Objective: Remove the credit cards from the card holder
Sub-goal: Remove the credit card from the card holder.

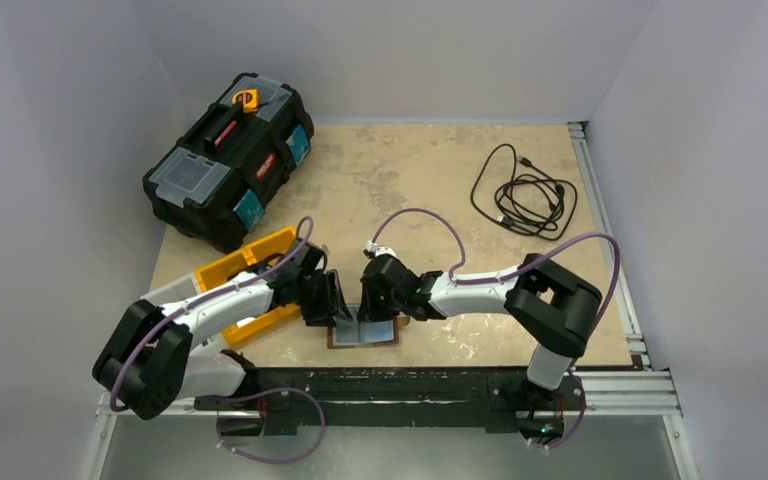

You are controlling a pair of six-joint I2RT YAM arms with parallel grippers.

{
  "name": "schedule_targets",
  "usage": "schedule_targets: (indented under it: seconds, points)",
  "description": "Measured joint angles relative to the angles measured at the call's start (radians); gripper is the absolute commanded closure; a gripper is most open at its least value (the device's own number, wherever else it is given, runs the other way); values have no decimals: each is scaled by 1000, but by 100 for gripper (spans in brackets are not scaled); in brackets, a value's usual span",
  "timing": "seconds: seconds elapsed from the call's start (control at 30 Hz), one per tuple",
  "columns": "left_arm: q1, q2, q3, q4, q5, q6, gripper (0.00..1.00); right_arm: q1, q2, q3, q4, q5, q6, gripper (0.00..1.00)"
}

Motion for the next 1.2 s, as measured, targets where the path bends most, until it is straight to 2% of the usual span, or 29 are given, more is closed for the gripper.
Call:
schedule_targets:
  seconds: [0.23, 0.7, 0.9, 1.1, 1.2]
  points:
    - [-3, -19, 0, -40, -48, 2, 54, -8, -2, -16, 27, -17, 7, 100]
    - [-25, -9, -4, -10, -44, 1, 58, -11, -1, -24, 41, -26, 8, 100]
    - [-29, 0, -4, -11, -44, 0, 68, -11, -2, -24, 43, -26, 8, 100]
    - [-42, 3, -8, -1, -38, -2, 89, -12, -2, -26, 46, -27, 8, 100]
    - [-52, 4, -8, 5, -32, -2, 90, -12, -2, -26, 47, -27, 9, 100]
